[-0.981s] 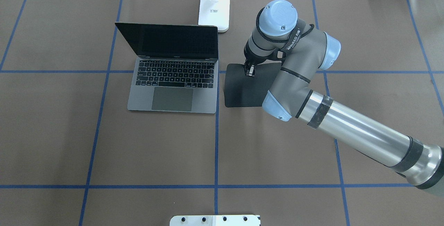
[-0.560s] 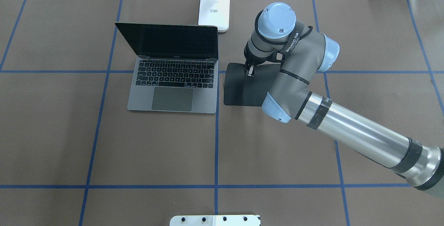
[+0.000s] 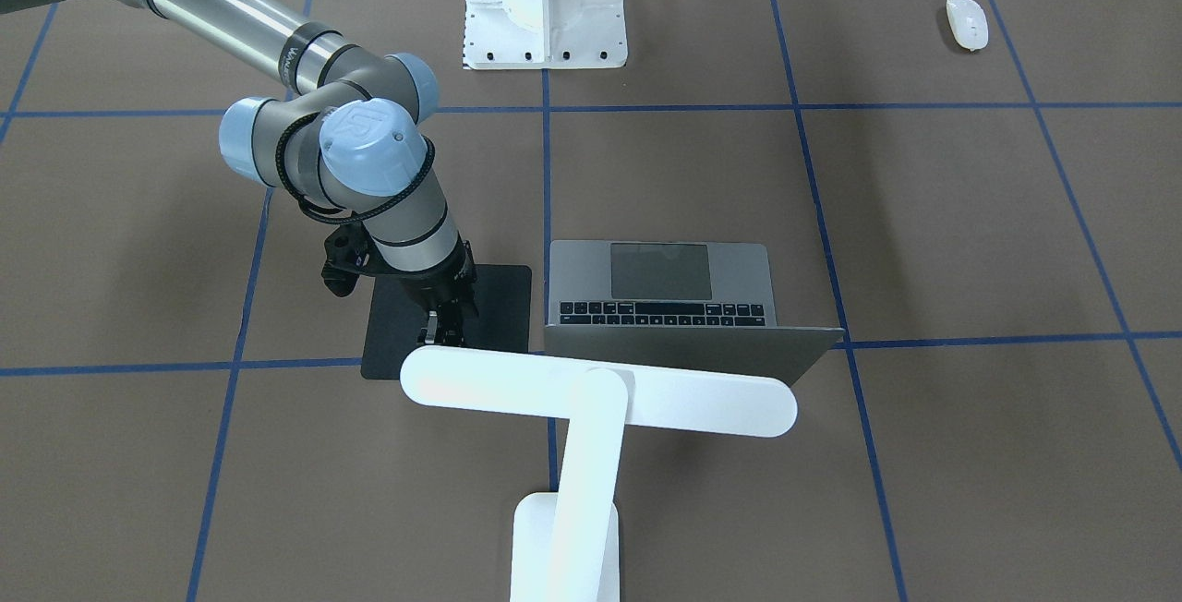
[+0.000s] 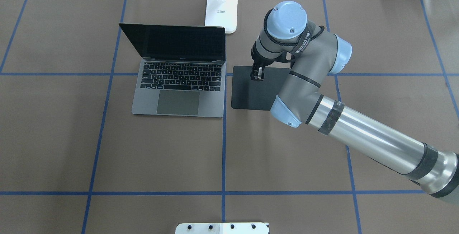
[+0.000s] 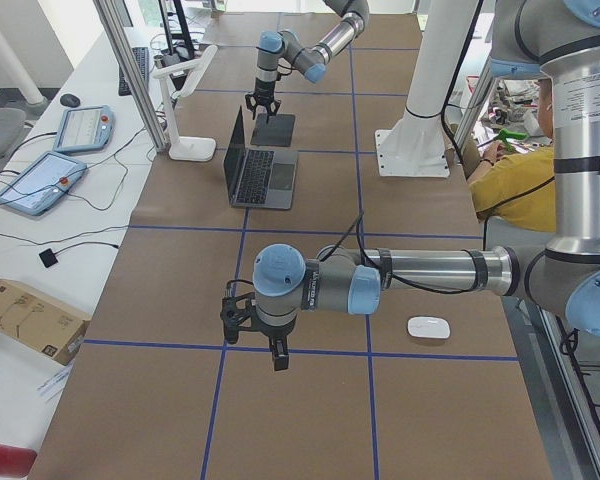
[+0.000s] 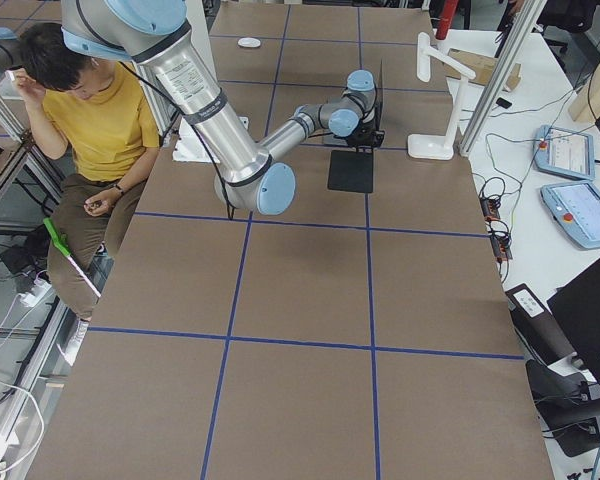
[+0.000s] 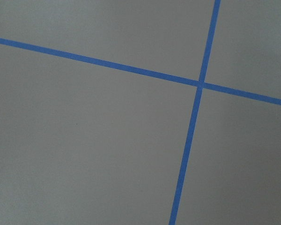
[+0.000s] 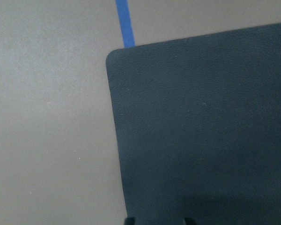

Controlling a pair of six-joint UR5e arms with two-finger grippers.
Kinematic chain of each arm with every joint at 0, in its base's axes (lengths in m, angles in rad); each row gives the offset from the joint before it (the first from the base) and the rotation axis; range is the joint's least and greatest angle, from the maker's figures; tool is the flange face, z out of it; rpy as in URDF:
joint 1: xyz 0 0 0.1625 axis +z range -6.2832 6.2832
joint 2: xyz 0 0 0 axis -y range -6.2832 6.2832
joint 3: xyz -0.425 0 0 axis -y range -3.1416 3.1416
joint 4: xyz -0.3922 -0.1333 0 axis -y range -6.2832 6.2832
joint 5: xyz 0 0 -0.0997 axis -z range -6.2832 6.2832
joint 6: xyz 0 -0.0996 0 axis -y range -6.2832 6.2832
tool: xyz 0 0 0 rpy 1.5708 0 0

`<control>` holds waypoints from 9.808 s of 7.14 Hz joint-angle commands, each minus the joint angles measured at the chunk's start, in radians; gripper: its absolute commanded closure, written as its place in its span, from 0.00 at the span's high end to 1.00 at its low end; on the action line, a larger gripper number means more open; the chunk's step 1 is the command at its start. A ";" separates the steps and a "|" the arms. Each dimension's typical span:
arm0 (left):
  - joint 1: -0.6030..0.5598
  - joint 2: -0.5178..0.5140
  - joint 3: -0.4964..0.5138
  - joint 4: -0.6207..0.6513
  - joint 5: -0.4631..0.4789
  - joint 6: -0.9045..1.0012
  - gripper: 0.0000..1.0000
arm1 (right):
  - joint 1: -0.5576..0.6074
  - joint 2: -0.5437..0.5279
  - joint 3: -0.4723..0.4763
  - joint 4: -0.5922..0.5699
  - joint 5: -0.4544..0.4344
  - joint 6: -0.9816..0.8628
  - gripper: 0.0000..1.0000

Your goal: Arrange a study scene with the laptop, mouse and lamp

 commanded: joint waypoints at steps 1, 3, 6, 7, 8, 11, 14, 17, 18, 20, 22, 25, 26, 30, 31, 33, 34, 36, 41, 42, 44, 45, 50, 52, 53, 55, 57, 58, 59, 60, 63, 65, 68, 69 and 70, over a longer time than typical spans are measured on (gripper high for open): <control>0.001 -0.008 -0.004 0.001 0.003 -0.001 1.00 | 0.005 -0.014 0.049 -0.005 -0.020 -0.168 1.00; 0.001 -0.006 -0.007 0.001 0.005 -0.001 1.00 | 0.036 -0.087 0.112 -0.011 -0.021 -0.462 1.00; 0.001 -0.002 -0.036 -0.015 0.002 0.011 1.00 | 0.114 -0.214 0.195 -0.012 0.039 -0.993 1.00; 0.002 0.000 -0.038 -0.078 0.002 0.011 1.00 | 0.178 -0.271 0.224 -0.012 0.088 -1.134 1.00; 0.005 -0.005 -0.039 -0.106 -0.001 0.013 1.00 | 0.230 -0.335 0.247 -0.012 0.123 -1.280 1.00; 0.082 -0.014 -0.079 -0.109 -0.001 0.019 1.00 | 0.434 -0.515 0.260 -0.012 0.260 -1.796 1.00; 0.121 0.128 -0.104 -0.403 -0.079 0.010 1.00 | 0.638 -0.690 0.247 -0.031 0.376 -2.303 1.00; 0.140 0.259 -0.102 -0.557 -0.359 -0.056 1.00 | 0.751 -0.820 0.243 -0.032 0.421 -2.563 1.00; 0.170 0.300 -0.104 -0.610 -0.356 -0.074 1.00 | 0.772 -0.851 0.243 -0.028 0.429 -2.582 1.00; 0.306 0.378 -0.110 -0.681 -0.277 -0.142 1.00 | 0.806 -0.935 0.250 -0.031 0.430 -2.649 1.00; 0.491 0.444 -0.128 -0.689 -0.071 -0.180 1.00 | 0.811 -0.997 0.255 -0.031 0.420 -2.653 1.00; 0.606 0.573 -0.128 -0.689 0.015 -0.202 1.00 | 0.808 -0.999 0.260 -0.099 0.298 -2.863 1.00; 0.646 0.575 -0.128 -0.695 0.022 -0.275 0.98 | 0.823 -0.995 0.260 -0.124 0.274 -2.901 1.00; 0.926 0.569 -0.128 -0.808 0.060 -0.597 0.98 | 0.825 -0.995 0.261 -0.126 0.283 -2.903 1.00; 1.026 0.569 -0.128 -0.844 0.100 -0.693 0.98 | 0.825 -0.995 0.261 -0.124 0.283 -2.903 1.00; 1.077 0.574 -0.123 -0.850 0.109 -0.711 0.98 | 0.825 -0.997 0.261 -0.123 0.285 -2.903 1.00; 1.111 0.574 -0.122 -0.852 0.111 -0.748 0.98 | 0.825 -1.002 0.270 -0.123 0.283 -2.903 1.00; 1.155 0.574 -0.120 -0.852 0.111 -0.768 0.98 | 0.825 -1.006 0.275 -0.123 0.283 -2.903 1.00; 1.277 0.537 -0.088 -0.852 0.109 -0.838 0.99 | 0.825 -1.005 0.277 -0.121 0.274 -2.903 1.00; 1.287 0.535 -0.081 -0.852 0.111 -0.838 0.99 | 0.825 -1.005 0.277 -0.121 0.274 -2.903 1.00; 1.300 0.509 -0.051 -0.852 0.111 -0.837 0.99 | 0.825 -1.006 0.277 -0.121 0.272 -2.903 1.00; 1.309 0.506 -0.048 -0.852 0.109 -0.838 0.99 | 0.825 -1.006 0.277 -0.121 0.272 -2.903 1.00; 1.350 0.489 -0.022 -0.852 0.109 -0.837 0.66 | 0.825 -1.005 0.280 -0.120 0.271 -2.903 1.00; 1.355 0.491 -0.022 -0.853 0.109 -0.838 0.44 | 0.825 -1.006 0.281 -0.120 0.271 -2.903 1.00; 1.355 0.495 -0.024 -0.874 0.108 -0.840 0.38 | 0.825 -1.006 0.283 -0.120 0.271 -2.903 1.00; 1.347 0.502 -0.047 -0.913 0.094 -0.845 0.33 | 0.825 -1.006 0.293 -0.121 0.272 -2.903 1.00; 1.338 0.538 -0.141 -0.911 0.006 -0.880 0.31 | 0.825 -1.006 0.298 -0.120 0.274 -2.903 1.00; 1.312 0.541 -0.186 -0.910 -0.007 -0.904 0.31 | 0.825 -1.006 0.298 -0.120 0.275 -2.903 1.00; 1.294 0.535 -0.211 -0.905 -0.010 -0.906 0.31 | 0.825 -1.002 0.298 -0.120 0.278 -2.903 1.00; 1.269 0.528 -0.232 -0.902 -0.012 -0.906 0.31 | 0.825 -0.997 0.297 -0.120 0.285 -2.900 1.00; 1.159 0.416 -0.268 -0.875 -0.014 -0.906 0.31 | 0.825 -0.995 0.295 -0.124 0.285 -2.895 1.00; 1.078 0.256 -0.300 -0.716 -0.014 -0.904 0.31 | 0.825 -0.997 0.287 -0.121 0.286 -2.895 1.00; 0.966 -0.019 -0.300 -0.486 -0.015 -0.900 0.31 | 0.825 -0.995 0.277 -0.121 0.285 -2.893 1.00; 0.934 -0.128 -0.300 -0.379 -0.014 -0.895 0.31 | 0.825 -0.995 0.278 -0.120 0.282 -2.890 1.00; 0.910 -0.250 -0.297 -0.250 -0.012 -0.894 0.31 | 0.825 -0.995 0.278 -0.120 0.280 -2.887 1.00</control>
